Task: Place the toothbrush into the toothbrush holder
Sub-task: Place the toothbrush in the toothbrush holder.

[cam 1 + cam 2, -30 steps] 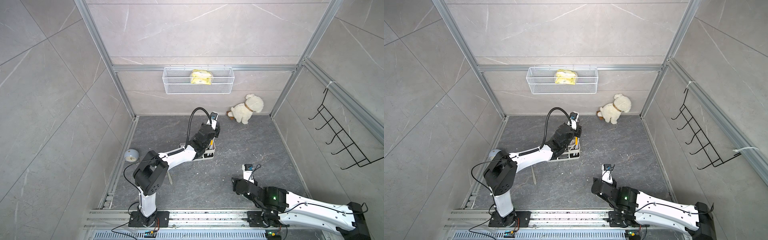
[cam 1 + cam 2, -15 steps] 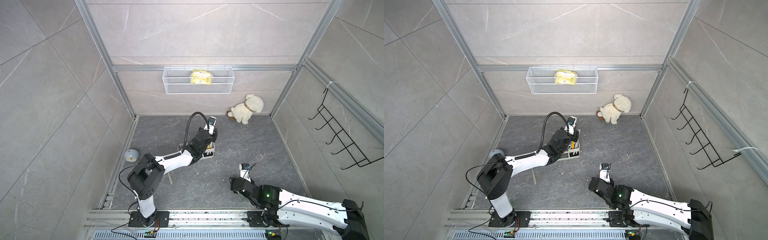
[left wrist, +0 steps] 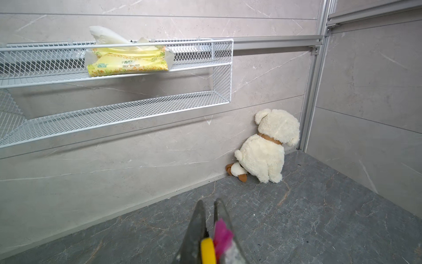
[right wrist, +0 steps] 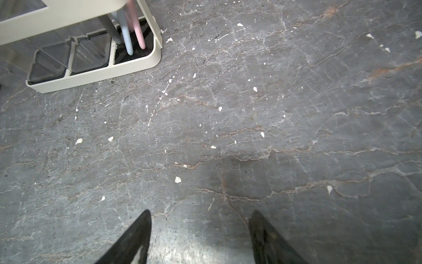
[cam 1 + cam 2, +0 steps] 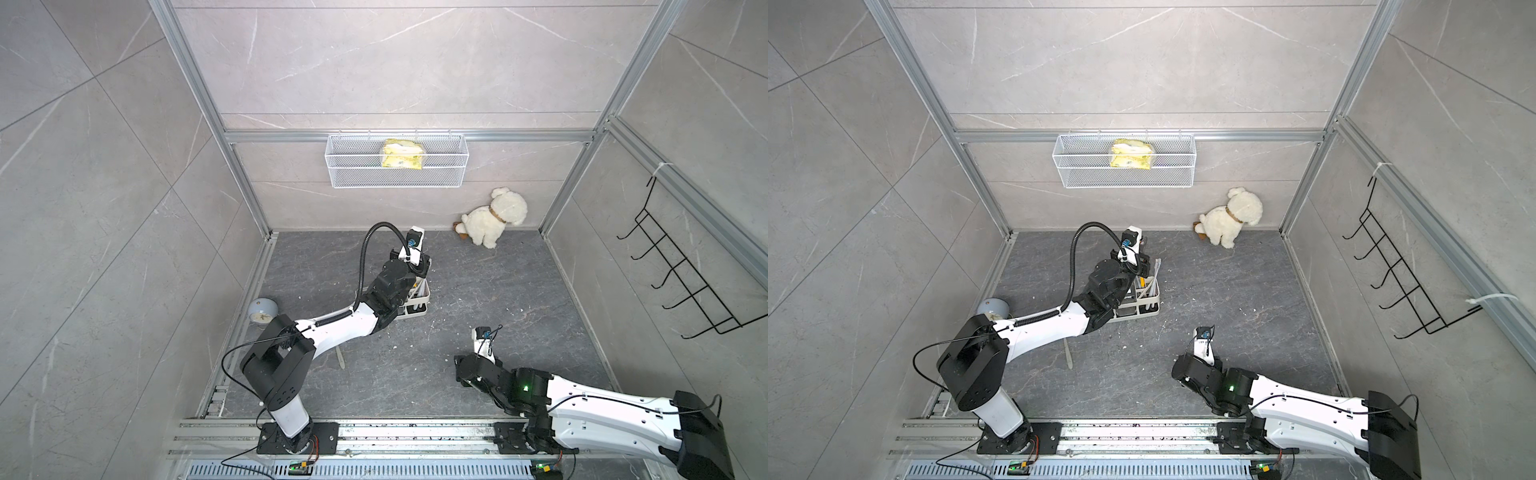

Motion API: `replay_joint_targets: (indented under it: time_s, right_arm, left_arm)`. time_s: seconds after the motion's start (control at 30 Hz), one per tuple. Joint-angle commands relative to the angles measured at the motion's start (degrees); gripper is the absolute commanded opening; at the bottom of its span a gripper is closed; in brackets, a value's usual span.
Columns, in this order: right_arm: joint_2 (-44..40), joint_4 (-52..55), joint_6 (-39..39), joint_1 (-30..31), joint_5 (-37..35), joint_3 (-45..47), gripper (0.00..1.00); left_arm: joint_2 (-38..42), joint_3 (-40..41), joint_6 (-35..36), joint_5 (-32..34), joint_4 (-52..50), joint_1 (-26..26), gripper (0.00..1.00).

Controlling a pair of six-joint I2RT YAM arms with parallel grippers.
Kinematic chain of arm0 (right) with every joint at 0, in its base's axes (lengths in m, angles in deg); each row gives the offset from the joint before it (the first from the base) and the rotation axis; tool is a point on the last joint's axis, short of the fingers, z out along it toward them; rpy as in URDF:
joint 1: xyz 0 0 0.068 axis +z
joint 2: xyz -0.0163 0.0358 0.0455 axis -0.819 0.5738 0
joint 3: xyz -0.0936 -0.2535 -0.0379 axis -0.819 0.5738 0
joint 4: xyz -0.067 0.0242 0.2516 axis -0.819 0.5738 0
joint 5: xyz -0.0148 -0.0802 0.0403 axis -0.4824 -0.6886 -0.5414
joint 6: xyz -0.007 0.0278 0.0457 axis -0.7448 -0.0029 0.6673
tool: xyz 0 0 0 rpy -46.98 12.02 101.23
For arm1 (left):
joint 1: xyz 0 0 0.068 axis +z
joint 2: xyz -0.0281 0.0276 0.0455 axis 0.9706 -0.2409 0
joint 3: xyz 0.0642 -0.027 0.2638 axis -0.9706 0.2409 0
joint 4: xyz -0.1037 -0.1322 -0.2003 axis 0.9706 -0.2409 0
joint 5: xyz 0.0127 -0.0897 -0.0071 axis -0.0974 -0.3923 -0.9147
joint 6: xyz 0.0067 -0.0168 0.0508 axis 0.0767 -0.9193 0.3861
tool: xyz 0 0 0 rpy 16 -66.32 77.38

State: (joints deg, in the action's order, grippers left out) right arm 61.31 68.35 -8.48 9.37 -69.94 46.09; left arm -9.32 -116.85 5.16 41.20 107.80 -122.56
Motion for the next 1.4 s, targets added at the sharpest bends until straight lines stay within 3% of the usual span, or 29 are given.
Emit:
replay_joint_targets:
  time_s: [0.0,0.8,1.37]
  right_arm:
    - [0.1,0.1,-0.5,-0.5,-0.1,0.0,0.7]
    - [2.3,-0.8,0.6,-1.1,-0.4,0.8,0.7]
    - [4.2,-2.4,0.8,-1.4,-0.4,0.5,0.7]
  left_arm:
    - [-0.8,0.7,1.2,2.0,6.5,0.4,0.0]
    - [-3.9,7.6,0.2,4.8,15.8,0.4,0.0]
    - [-1.4,4.4,2.4,3.3,15.1,0.4,0.0]
